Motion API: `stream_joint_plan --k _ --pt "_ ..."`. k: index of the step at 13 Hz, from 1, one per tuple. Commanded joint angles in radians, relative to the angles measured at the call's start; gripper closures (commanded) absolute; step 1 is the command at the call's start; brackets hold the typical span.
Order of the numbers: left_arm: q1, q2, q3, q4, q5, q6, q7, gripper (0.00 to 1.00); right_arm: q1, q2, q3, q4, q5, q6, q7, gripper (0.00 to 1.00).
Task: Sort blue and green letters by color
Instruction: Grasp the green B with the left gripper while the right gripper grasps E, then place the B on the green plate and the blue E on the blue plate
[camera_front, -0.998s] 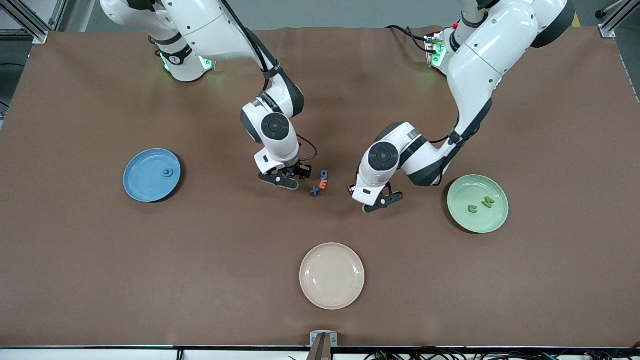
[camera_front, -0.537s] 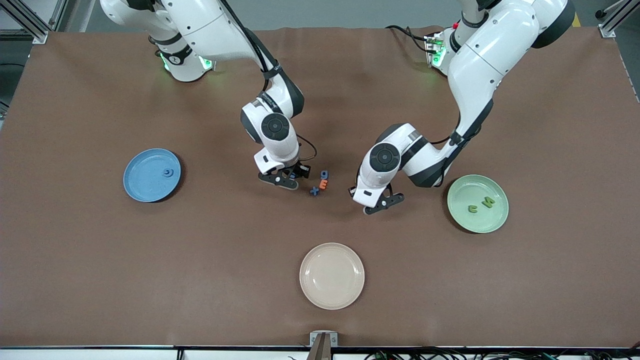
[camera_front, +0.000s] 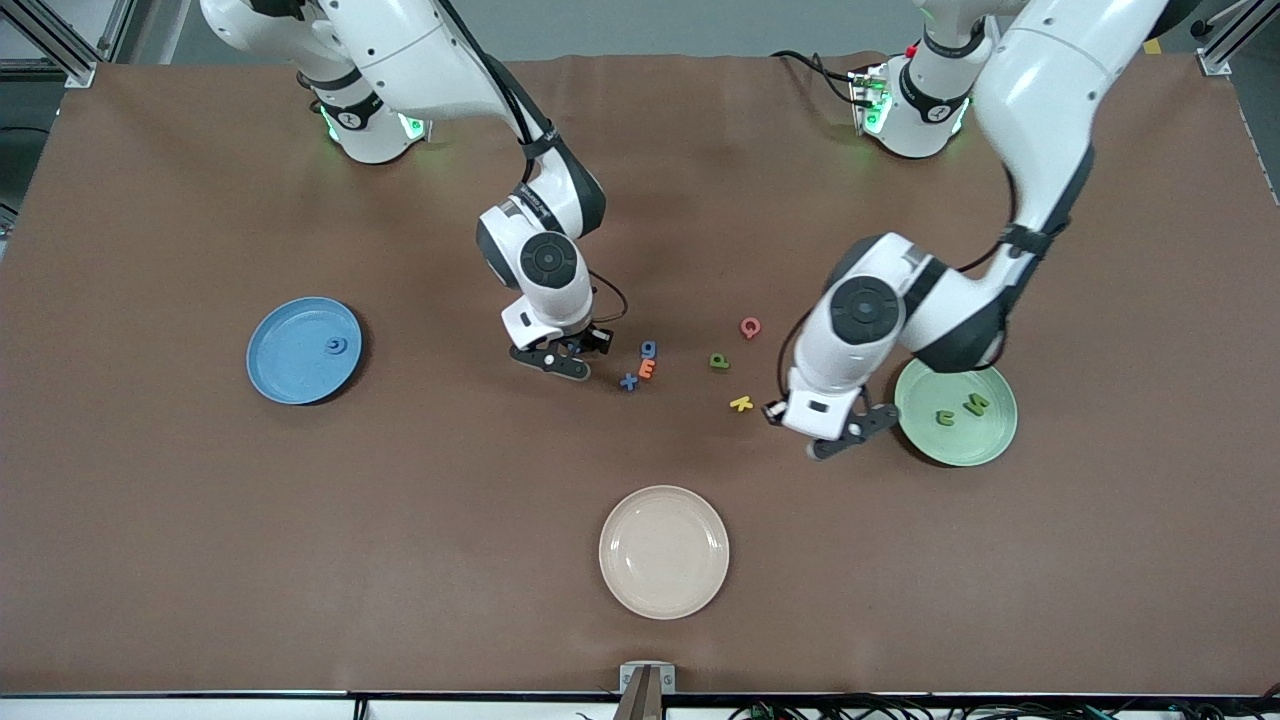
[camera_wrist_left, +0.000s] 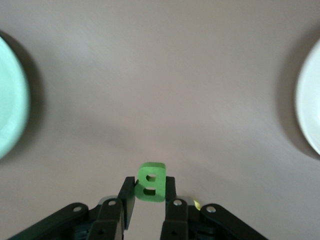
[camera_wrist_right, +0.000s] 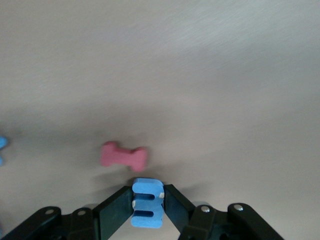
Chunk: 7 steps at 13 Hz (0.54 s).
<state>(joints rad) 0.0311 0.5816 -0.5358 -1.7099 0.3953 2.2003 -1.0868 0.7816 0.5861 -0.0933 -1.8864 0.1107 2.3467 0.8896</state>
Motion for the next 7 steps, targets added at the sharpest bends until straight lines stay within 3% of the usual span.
stream_joint_plan --k 1,5,7 --pt "0.119 -0.031 -0.013 -0.08 0.002 -0.01 0.152 1.0 -0.086 -0.116 -0.002 -0.017 -0.003 -0.145 -0.14 1.0" --pt "0.246 -0.029 -0.013 -0.135 0.013 -0.01 0.332 0.98 -0.238 -0.236 -0.01 -0.031 -0.051 -0.334 -0.416 1.0" --pt "0.289 -0.026 -0.012 -0.157 0.014 -0.01 0.382 0.96 -0.325 -0.299 -0.008 -0.094 -0.104 -0.34 -0.567 1.0"
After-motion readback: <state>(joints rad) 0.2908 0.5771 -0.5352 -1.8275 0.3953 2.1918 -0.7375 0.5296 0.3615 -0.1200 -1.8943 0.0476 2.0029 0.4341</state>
